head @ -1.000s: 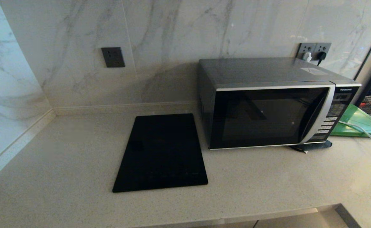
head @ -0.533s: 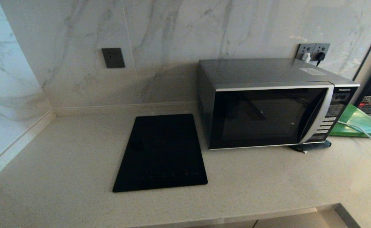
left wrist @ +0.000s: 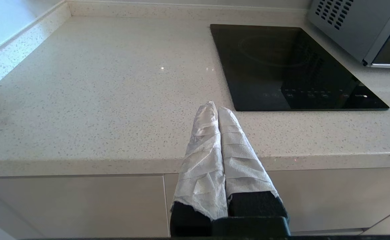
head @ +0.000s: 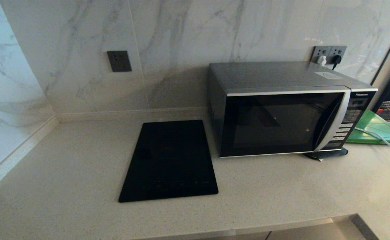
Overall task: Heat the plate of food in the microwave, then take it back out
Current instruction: Open the microwave oven
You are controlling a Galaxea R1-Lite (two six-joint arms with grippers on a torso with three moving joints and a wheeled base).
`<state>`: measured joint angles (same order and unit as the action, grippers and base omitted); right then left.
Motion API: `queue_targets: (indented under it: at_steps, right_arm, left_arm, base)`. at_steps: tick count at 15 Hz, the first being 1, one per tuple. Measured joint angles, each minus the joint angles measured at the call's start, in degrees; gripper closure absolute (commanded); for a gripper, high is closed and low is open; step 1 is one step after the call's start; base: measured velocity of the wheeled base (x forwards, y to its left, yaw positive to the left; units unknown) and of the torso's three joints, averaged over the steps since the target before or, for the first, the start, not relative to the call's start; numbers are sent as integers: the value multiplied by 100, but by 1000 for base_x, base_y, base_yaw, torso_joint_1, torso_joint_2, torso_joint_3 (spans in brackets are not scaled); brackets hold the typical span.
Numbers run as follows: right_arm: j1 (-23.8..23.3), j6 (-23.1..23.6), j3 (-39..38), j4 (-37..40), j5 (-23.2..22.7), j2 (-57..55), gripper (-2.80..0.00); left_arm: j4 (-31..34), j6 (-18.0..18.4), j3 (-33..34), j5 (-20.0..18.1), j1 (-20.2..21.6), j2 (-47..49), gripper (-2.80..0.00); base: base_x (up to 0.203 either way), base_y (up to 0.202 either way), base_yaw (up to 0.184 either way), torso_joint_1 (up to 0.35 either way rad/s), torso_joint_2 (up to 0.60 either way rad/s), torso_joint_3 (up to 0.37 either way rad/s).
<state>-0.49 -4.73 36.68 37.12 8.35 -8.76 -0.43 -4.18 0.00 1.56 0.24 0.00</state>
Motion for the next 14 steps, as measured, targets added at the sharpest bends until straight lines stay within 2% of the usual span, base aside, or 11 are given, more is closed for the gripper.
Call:
queue_targets:
  at_steps: [4,6,8,11,12,14]
  right_arm:
    - [22,-37,-417,19,41,708,0]
    - [19,-20,-858,-218,40,827,0]
    - [19,41,-1662,-873,98,871,0]
    - [19,435,-2964,-2620,138,887,0]
    - [19,525,-3187,-3182,-49,887,0]
    - [19,547,-3374,-3558,-441,889,0]
  left_arm:
    - [1,0,0,0,0,0,0]
    - [-1,0,0,-1,0,0,0]
    - [1,1,0,0,0,0,0]
    - [1,-2,0,-2,0,0,0]
    - [0,0,0,-2,0,0,0]
    - [1,0,0,-2,0,0,0]
  base:
    - [0,0,0,0,0,0]
    - [0,0,0,0,0,0]
    - [0,0,0,0,0,0]
    - [0,0,0,0,0,0]
    - [0,0,0,0,0,0]
    - [0,0,0,0,0,0]
